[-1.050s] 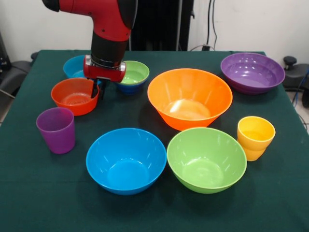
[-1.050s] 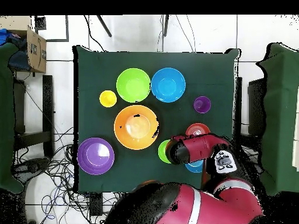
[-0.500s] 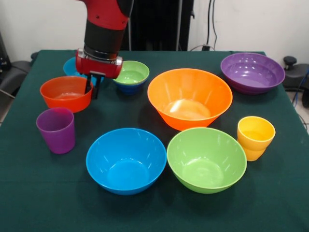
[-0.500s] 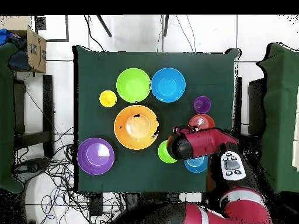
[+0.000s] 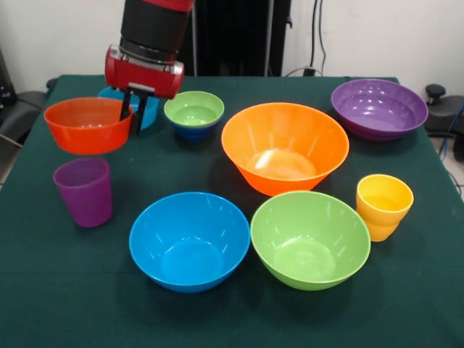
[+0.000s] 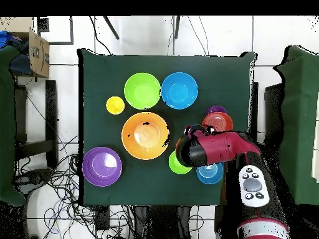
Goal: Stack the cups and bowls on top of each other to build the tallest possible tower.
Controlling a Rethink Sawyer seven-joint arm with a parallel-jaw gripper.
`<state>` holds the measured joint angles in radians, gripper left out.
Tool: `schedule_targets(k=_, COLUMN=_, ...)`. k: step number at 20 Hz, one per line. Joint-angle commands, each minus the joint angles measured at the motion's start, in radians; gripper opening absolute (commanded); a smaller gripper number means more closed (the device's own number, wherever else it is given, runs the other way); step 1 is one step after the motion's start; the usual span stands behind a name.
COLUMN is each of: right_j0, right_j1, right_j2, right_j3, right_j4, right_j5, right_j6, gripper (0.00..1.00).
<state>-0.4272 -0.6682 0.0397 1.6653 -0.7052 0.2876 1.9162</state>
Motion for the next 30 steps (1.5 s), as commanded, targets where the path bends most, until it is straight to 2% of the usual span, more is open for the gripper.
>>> schedule_targets(k=1, right_j0=0.044, right_j1=-0.079, right_j2=0.097, right_j3=0.076, right_j4=0.039, right_j5=0.184, right_j6=-0.094, gripper=0.00)
schedule_targets(k=7, right_j0=0.096, right_j1=-0.116, right_j2=0.066, right_j3=0.120, right_j4=0.071, right_j5=0.230, right_j6=-0.025, gripper=0.00)
schedule_targets(k=14, right_j0=0.161, right_j1=-0.132, right_j2=0.023, right_j3=0.167, right_j4=0.094, right_j5=0.220, right_j6=0.062, gripper=0.00)
schedule_targets(k=21, right_j0=0.232, right_j1=-0.104, right_j2=-0.032, right_j3=0.198, right_j4=0.128, right_j5=0.166, right_j6=0.142, gripper=0.00)
schedule_targets(k=30, right_j0=0.265, right_j1=-0.027, right_j2=-0.093, right_j3=0.212, right_j4=0.141, right_j5=0.068, right_j6=0.185, gripper=0.00)
